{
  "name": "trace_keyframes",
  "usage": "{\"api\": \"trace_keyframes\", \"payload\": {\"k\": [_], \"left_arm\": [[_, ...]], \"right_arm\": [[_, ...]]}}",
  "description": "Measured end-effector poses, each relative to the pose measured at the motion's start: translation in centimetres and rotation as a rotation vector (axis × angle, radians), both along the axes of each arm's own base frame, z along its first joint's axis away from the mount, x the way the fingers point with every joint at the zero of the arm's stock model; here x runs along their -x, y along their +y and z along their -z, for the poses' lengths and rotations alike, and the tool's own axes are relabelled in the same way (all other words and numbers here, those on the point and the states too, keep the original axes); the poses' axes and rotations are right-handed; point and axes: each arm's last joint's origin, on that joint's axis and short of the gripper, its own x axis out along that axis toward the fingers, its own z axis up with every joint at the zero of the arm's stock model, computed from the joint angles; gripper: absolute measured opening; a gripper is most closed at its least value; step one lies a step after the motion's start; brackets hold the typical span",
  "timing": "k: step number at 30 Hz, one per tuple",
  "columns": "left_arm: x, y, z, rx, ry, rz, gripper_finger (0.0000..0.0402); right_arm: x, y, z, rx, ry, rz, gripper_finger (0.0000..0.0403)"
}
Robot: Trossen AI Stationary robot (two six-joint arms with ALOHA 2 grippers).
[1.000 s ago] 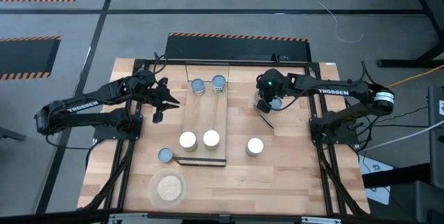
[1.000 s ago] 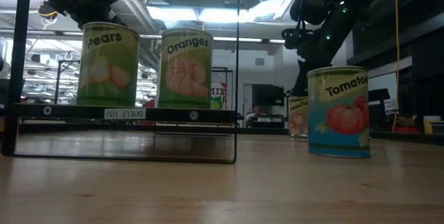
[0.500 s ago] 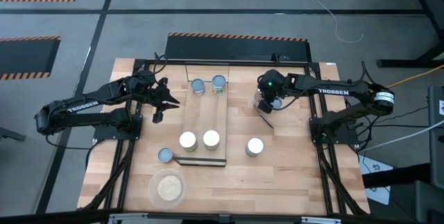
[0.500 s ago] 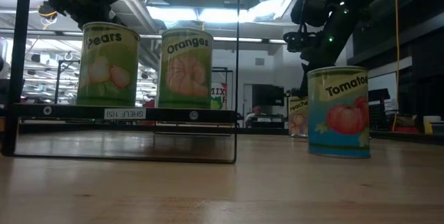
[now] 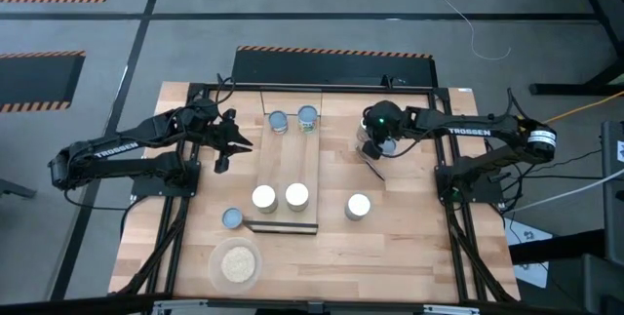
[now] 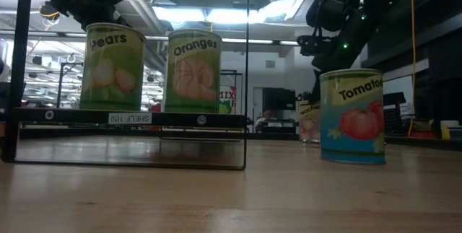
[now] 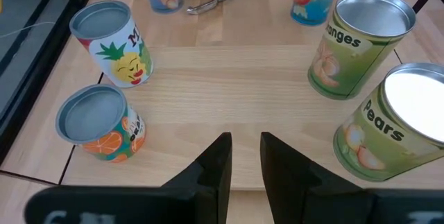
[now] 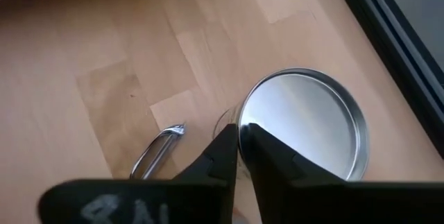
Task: Pick and place cans onto a shelf
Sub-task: Put the canned peaches on the shelf
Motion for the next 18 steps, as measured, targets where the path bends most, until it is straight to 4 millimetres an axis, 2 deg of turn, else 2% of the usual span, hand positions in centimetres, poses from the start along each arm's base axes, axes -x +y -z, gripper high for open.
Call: {"api": "trace_keyframes", "payload": {"k": [4, 13, 18], "left_arm": [[0.0, 0.0, 0.0, 0.000, 0.000, 0.000, 0.0070], [0.0, 0.0, 0.0, 0.000, 0.000, 0.000, 0.0070], [0.0, 0.0, 0.0, 0.000, 0.000, 0.000, 0.0070]], "right_arm": [[-0.1, 0.0, 0.0, 0.005, -0.008, -0.004, 0.0010], [-0.4, -0.2, -0.6, 0.013, -0.006, -0.032, 0.0003], [-1.5, -0.3, -3.2, -0.016, -0.078, -0.097, 0.0002]]}}
